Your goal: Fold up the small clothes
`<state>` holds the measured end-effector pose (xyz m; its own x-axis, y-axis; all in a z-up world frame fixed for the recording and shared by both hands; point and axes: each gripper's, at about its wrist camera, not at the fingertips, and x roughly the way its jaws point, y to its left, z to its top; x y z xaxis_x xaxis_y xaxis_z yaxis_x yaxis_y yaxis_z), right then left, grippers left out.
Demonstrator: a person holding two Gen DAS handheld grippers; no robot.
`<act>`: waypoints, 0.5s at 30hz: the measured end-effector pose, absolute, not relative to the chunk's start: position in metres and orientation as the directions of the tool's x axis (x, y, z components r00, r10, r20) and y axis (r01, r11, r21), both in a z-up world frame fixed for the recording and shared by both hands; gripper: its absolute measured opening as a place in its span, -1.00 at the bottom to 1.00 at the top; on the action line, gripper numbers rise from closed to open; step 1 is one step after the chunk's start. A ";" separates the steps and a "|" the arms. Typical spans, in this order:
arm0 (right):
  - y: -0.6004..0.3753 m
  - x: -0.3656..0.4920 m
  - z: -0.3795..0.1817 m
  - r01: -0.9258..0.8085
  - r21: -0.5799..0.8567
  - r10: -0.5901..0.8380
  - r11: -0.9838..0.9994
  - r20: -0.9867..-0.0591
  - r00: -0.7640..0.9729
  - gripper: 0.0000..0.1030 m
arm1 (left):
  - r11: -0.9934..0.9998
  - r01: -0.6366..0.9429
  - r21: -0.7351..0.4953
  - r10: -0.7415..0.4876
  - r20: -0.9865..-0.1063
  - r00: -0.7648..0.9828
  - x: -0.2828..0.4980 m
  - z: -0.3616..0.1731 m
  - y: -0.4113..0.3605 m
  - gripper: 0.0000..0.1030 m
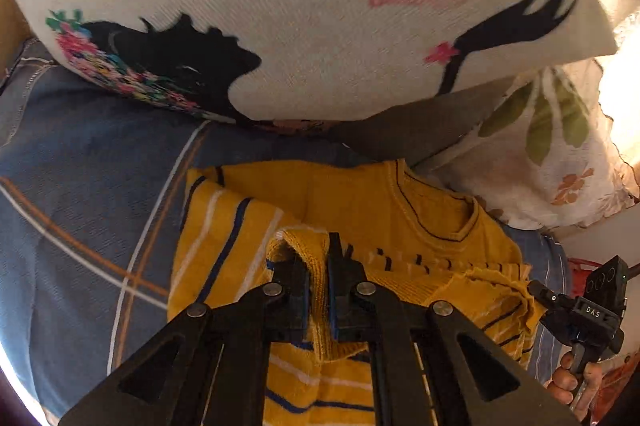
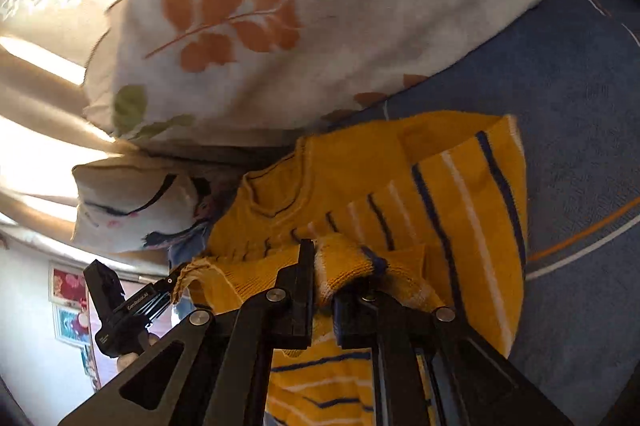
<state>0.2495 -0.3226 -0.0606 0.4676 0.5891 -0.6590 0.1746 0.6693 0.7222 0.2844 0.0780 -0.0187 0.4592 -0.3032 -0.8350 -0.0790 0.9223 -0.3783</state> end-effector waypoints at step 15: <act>-0.371 0.258 -0.080 0.334 0.816 0.530 0.472 -0.565 0.632 0.20 | 0.857 -0.054 -0.513 -0.422 -0.757 0.499 0.262 -0.011 0.139 -0.25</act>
<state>0.2584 -0.3712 -0.0798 0.6320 0.5300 -0.5655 0.3338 0.4723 0.8158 0.2622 0.1390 -0.0112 0.4995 -0.4219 -0.7567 -0.0536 0.8567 -0.5131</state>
